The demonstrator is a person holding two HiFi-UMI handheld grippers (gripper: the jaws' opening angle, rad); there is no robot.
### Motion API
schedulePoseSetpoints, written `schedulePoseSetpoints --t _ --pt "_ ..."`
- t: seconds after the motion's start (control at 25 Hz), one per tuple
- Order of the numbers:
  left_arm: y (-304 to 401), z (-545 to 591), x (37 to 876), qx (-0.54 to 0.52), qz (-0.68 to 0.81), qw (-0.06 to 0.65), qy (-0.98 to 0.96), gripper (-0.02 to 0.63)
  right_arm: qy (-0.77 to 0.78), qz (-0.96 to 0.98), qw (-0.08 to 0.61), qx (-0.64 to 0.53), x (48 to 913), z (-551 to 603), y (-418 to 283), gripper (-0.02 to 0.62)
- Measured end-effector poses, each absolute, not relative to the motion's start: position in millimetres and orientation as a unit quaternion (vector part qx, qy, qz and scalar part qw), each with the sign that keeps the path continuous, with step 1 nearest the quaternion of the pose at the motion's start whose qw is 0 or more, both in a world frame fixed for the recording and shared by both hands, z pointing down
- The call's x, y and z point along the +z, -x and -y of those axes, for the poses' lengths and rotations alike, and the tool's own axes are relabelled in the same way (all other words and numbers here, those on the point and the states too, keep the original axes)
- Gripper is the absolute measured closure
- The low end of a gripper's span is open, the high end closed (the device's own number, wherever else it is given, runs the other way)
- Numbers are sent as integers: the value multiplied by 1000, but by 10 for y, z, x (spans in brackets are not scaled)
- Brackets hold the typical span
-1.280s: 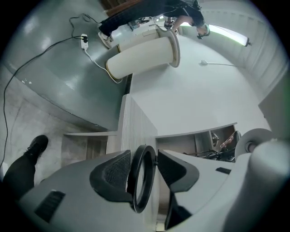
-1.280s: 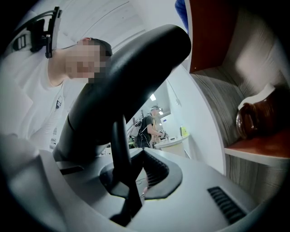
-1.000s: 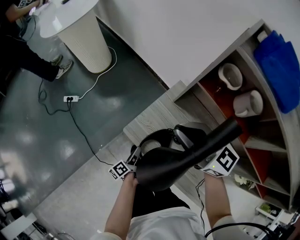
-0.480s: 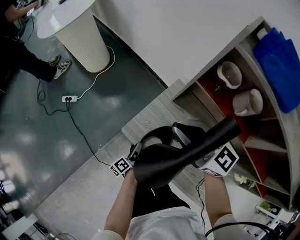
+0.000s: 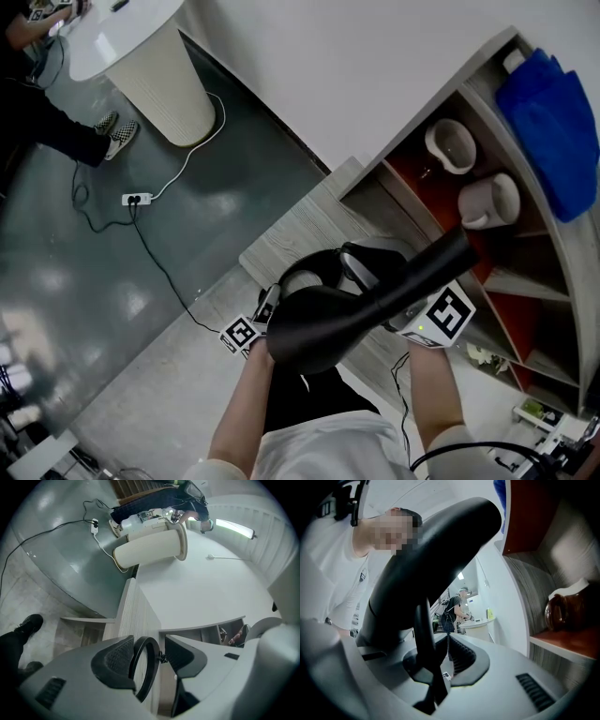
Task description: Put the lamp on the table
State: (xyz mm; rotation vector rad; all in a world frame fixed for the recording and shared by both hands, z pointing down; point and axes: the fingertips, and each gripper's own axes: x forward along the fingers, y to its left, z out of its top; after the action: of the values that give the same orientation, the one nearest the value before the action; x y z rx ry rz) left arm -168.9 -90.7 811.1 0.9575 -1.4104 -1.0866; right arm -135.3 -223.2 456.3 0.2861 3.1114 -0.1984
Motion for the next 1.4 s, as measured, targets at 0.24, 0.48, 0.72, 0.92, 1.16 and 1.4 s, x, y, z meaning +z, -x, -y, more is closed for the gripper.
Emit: schedulePoseSetpoints --t 0.24,0.48,0.72,0.92,1.16,1.4 --pt "1659 879 8140 -442 598 535 -402 403 -100 -993 -6 -59 4579 2185 1301 577" --pt "1673 862 8048 -444 604 524 -404 408 -97 -993 -14 -61 4601 2193 1287 566" --pt "1657 890 8018 -445 598 526 -410 408 -105 -992 -36 -55 4613 2138 1303 533" --pt "1652 904 8029 -424 603 527 -422 408 -103 -992 -40 -55 4608 2108 1295 529" --pt "1650 901 8022 -431 597 528 -422 408 -96 -993 -39 -59 4606 2122 1240 529" --pt "1613 836 7912 -405 604 530 -436 408 -88 -993 -61 -45 4621 2121 1123 528"
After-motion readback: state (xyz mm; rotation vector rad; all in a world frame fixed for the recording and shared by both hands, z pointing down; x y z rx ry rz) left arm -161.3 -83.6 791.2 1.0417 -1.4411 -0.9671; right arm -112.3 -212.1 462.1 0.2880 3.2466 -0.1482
